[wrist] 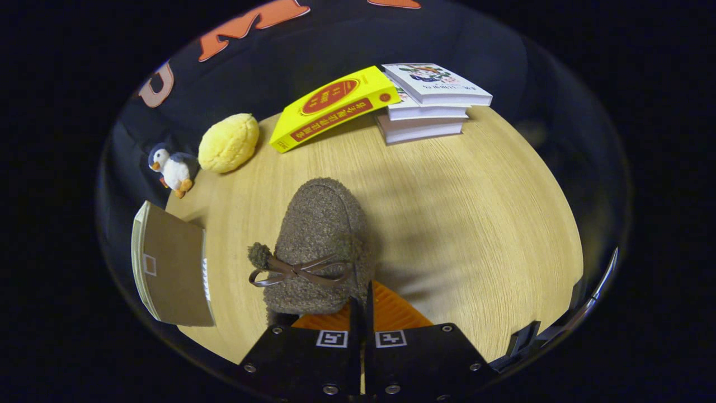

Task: Open the storage box then place both shoes into the box .Put the left shoe in first, then the right shoe, with the right side of both shoes facing outward in a uniform manner.

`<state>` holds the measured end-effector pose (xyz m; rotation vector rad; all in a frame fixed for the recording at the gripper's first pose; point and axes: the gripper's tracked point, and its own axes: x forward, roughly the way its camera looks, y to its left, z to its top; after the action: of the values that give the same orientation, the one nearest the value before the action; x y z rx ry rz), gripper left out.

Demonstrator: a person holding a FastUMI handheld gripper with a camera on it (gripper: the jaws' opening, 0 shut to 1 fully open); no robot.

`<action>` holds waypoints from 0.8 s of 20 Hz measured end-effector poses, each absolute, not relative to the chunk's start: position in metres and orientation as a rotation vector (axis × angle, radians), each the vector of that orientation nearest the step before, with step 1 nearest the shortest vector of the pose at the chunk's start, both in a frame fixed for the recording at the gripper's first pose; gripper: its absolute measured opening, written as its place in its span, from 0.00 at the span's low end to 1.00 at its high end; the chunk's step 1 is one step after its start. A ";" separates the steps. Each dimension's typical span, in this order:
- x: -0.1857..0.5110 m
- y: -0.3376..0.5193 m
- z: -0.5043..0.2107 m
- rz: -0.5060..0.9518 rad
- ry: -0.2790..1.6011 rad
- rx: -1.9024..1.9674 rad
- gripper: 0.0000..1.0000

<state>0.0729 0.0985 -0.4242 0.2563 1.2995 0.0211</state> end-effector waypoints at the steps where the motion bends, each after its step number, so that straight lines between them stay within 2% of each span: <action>1: 0.075 0.110 -0.411 0.034 1.289 0.269 0.04; 8: 0.090 0.214 -0.320 0.156 1.218 0.318 0.04; 16: 0.094 0.336 -0.274 0.268 1.187 0.311 0.04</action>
<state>0.0941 0.3358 -0.2735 0.3112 1.1871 0.2677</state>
